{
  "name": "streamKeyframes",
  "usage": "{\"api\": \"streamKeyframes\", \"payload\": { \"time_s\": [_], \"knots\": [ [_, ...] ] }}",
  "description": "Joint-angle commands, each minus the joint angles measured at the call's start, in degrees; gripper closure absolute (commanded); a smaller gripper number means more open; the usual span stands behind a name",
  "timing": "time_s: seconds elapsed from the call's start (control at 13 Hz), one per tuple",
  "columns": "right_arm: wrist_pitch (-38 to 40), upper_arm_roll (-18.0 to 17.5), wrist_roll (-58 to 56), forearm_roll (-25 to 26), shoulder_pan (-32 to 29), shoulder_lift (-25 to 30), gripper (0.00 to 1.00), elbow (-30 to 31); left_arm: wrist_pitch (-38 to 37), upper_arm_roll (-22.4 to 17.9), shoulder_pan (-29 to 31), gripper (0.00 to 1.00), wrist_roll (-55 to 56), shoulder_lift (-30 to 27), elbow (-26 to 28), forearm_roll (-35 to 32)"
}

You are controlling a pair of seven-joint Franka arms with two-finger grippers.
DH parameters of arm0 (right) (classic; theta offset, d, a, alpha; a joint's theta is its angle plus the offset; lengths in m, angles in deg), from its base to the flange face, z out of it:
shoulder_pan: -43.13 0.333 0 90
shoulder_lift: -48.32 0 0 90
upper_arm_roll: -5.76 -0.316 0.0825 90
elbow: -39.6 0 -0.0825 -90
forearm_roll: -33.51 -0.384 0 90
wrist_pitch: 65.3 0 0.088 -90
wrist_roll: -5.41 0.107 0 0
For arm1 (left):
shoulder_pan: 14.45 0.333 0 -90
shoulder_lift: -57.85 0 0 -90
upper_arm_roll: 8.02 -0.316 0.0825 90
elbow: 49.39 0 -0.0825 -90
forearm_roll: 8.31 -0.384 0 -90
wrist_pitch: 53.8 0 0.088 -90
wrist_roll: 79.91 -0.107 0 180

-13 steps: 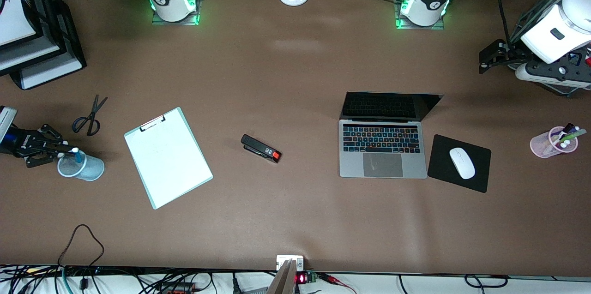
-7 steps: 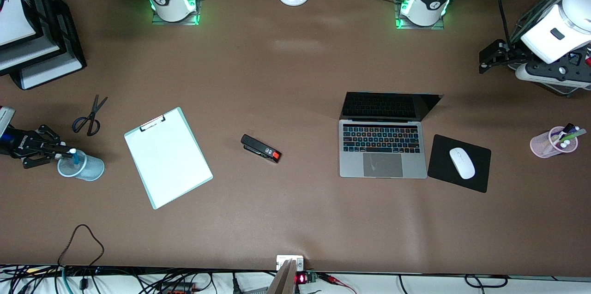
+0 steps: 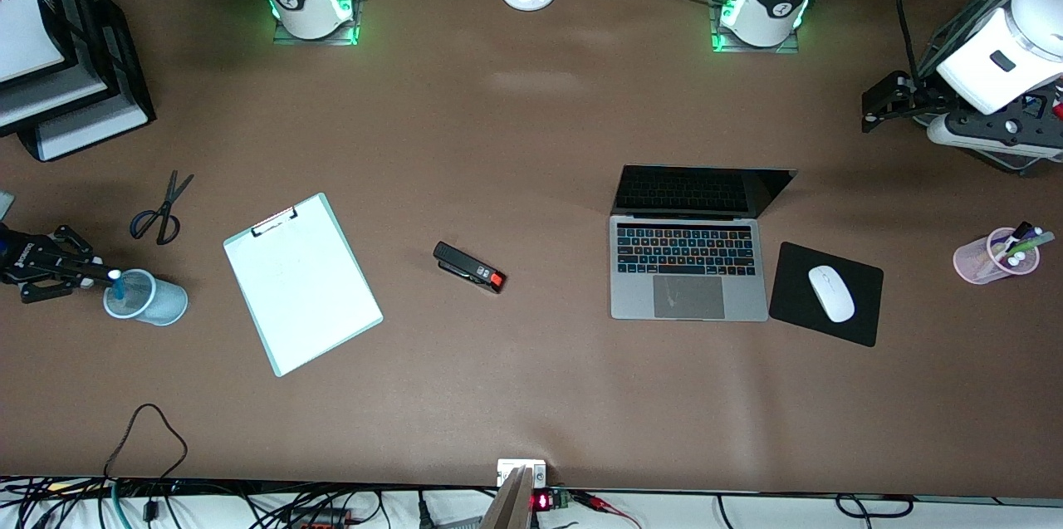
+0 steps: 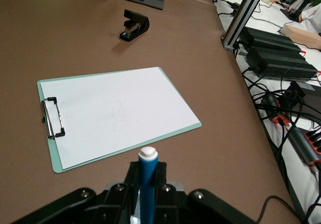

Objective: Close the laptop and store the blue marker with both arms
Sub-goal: 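Position the held marker above the light-blue cup with the right gripper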

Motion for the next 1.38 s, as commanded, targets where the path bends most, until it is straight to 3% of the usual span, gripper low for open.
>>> {"api": "streamKeyframes", "payload": {
  "time_s": [0.0, 1.15, 1.23, 1.3],
  "knots": [
    [0.02, -0.49, -0.81, -1.22, -0.62, -1.51, 0.99, -1.79, -1.14, 0.06, 0.14, 0.00, -1.45, 0.03, -1.13, -1.08],
    [-2.01, -0.32, 0.07, -0.70, -0.97, -6.00, 0.96, -1.26, -1.14, 0.06, 0.14, 0.00, -1.45, 0.03, -1.13, -1.08],
    [-1.92, -0.23, 0.16, -0.70, -0.98, -6.00, 0.88, -1.26, -1.14, 0.06, 0.14, 0.00, -1.45, 0.03, -1.13, -1.08],
    [-1.83, -0.14, 1.29, -0.61, -0.98, -5.82, 0.25, -1.26, -1.14, 0.06, 0.14, 0.00, -1.45, 0.03, -1.13, -1.08]
  ]
}}
